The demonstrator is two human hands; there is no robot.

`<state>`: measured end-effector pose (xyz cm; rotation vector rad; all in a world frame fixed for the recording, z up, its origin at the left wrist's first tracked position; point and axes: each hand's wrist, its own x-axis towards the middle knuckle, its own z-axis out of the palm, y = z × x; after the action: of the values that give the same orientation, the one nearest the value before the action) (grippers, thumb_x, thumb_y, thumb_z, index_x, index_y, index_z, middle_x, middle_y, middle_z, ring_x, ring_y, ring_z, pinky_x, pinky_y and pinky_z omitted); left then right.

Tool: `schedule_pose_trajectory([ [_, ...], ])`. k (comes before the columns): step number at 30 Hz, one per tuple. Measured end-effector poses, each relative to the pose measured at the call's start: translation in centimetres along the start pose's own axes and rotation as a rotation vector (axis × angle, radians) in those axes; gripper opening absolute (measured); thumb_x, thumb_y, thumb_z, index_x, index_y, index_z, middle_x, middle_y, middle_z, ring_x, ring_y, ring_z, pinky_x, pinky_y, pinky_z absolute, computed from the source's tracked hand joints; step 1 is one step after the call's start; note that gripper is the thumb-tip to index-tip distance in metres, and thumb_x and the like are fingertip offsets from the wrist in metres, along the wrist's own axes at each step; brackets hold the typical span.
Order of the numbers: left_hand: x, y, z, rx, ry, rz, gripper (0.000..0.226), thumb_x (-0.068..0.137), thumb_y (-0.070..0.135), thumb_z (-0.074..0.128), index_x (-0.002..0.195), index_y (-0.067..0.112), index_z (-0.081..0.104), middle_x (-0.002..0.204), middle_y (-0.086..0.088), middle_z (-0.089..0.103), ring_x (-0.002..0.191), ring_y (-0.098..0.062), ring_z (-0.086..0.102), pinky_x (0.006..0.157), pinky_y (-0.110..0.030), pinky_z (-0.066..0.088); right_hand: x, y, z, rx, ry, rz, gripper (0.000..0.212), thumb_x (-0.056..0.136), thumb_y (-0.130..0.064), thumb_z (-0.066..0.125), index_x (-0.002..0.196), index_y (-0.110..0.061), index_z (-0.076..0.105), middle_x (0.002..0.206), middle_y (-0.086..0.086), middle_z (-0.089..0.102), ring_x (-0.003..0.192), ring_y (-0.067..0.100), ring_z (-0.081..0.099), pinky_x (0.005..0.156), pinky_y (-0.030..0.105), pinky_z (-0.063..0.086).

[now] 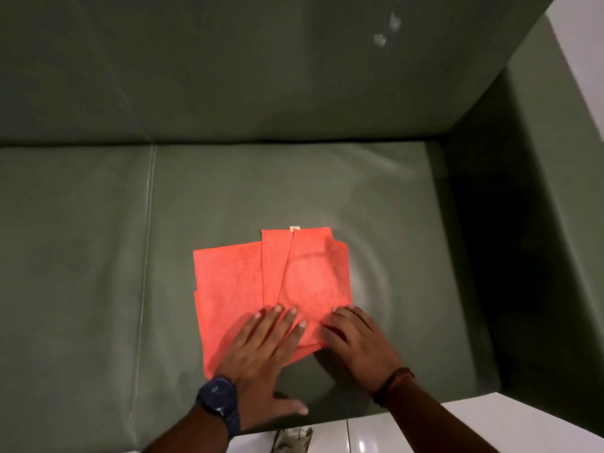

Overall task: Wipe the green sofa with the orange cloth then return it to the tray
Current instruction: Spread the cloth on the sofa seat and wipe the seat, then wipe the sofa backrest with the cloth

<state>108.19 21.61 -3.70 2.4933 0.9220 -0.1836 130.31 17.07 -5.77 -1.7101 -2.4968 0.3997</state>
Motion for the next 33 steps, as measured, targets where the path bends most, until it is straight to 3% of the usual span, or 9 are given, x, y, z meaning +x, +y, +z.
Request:
schedule_pose_trajectory([
  [5, 1.9, 0.6, -1.5, -0.054, 0.167, -0.199, 0.097, 0.047, 0.056, 0.071, 0.134, 0.018, 0.047, 0.127, -0.006, 0.06, 0.116, -0.027, 0.054, 0.104, -0.041, 0.025, 4.6, -0.5, -4.5, 0.16, -0.135, -0.014, 0.025, 0.09, -0.023, 0.044, 0.099, -0.014, 0.065, 0.085, 0.005, 0.069, 0.072, 0.024, 0.064, 0.066, 0.029, 0.055],
  [10, 6.3, -2.8, -9.3, -0.404, 0.349, -0.163, 0.039, 0.057, 0.011, 0.068, 0.094, 0.018, 0.071, 0.088, -0.001, 0.074, 0.078, -0.02, 0.07, 0.072, -0.027, 0.049, 10.6, 2.2, -13.8, 0.266, -0.215, 0.04, 0.018, 0.091, -0.013, 0.055, 0.108, -0.012, 0.062, 0.101, 0.012, 0.067, 0.094, 0.031, 0.063, 0.082, 0.036, 0.051],
  [13, 11.3, -3.8, -18.6, -0.368, 0.449, -0.133, 0.023, 0.072, 0.022, 0.058, 0.088, 0.015, 0.074, 0.086, -0.008, 0.074, 0.077, -0.028, 0.068, 0.065, -0.033, 0.052, 15.6, 5.3, -22.0, 0.244, -0.079, 0.064, 0.018, 0.089, -0.005, 0.06, 0.106, -0.008, 0.066, 0.106, 0.012, 0.069, 0.097, 0.026, 0.065, 0.089, 0.025, 0.044],
  [16, 19.0, -4.0, -28.8, -0.394, 0.646, -0.029, 0.02, 0.076, 0.025, 0.059, 0.084, 0.012, 0.072, 0.084, -0.012, 0.072, 0.081, -0.032, 0.066, 0.064, -0.035, 0.046, 20.5, 9.6, -29.4, 0.079, 0.31, 0.269, 0.022, 0.088, -0.003, 0.058, 0.108, -0.005, 0.064, 0.109, 0.019, 0.066, 0.103, 0.035, 0.062, 0.089, 0.041, 0.046],
  [20, 25.4, -6.4, -37.9, -0.032, 0.878, -0.072, 0.103, 0.058, 0.075, 0.061, 0.141, 0.019, 0.037, 0.144, -0.011, 0.041, 0.134, -0.03, 0.032, 0.109, -0.043, 0.024, 24.8, 10.7, -30.8, 0.13, 1.263, 0.631, 0.052, 0.088, -0.025, 0.053, 0.136, -0.007, 0.042, 0.14, 0.017, 0.044, 0.13, 0.028, 0.041, 0.11, 0.027, 0.029],
  [22, 24.6, -9.3, -38.6, 0.204, 0.938, -0.083, 0.13, 0.045, 0.092, 0.049, 0.147, 0.016, 0.02, 0.154, -0.011, 0.023, 0.14, -0.031, 0.016, 0.112, -0.05, 0.011, 27.0, 9.4, -26.5, 0.211, 1.114, 0.675, 0.062, 0.091, -0.027, 0.052, 0.143, -0.005, 0.028, 0.149, 0.024, 0.026, 0.139, 0.032, 0.026, 0.114, 0.022, 0.014],
  [25, 21.9, -15.3, -36.5, 0.457, 0.809, -0.022, 0.14, 0.039, 0.084, 0.066, 0.148, 0.017, 0.008, 0.157, -0.011, 0.011, 0.142, -0.032, 0.005, 0.111, -0.052, 0.0, 30.2, 9.8, -22.1, 0.481, 0.911, 0.866, 0.078, 0.092, -0.043, 0.053, 0.149, -0.017, 0.007, 0.156, 0.023, 0.0, 0.145, 0.032, 0.008, 0.118, 0.041, 0.014],
  [28, 20.5, -19.3, -35.1, 0.579, 0.649, -0.045, 0.15, 0.032, 0.058, 0.086, 0.149, 0.02, 0.001, 0.158, -0.007, 0.004, 0.142, -0.029, -0.001, 0.108, -0.054, -0.006, 34.0, 11.7, -21.7, 0.541, 0.99, 1.063, 0.082, 0.091, -0.055, 0.046, 0.149, -0.021, 0.0, 0.157, 0.019, -0.008, 0.144, 0.039, 0.003, 0.114, 0.059, 0.016],
  [33, 20.9, -20.3, -34.3, 0.645, 0.704, -0.061, 0.152, 0.029, 0.058, 0.085, 0.149, 0.02, -0.001, 0.157, -0.006, 0.005, 0.141, -0.034, 0.002, 0.105, -0.058, -0.004, 38.4, 11.2, -20.7, 0.483, 1.26, 1.179, 0.078, 0.089, -0.06, 0.034, 0.149, -0.018, 0.008, 0.158, 0.016, -0.001, 0.144, 0.04, 0.002, 0.112, 0.064, 0.012],
])
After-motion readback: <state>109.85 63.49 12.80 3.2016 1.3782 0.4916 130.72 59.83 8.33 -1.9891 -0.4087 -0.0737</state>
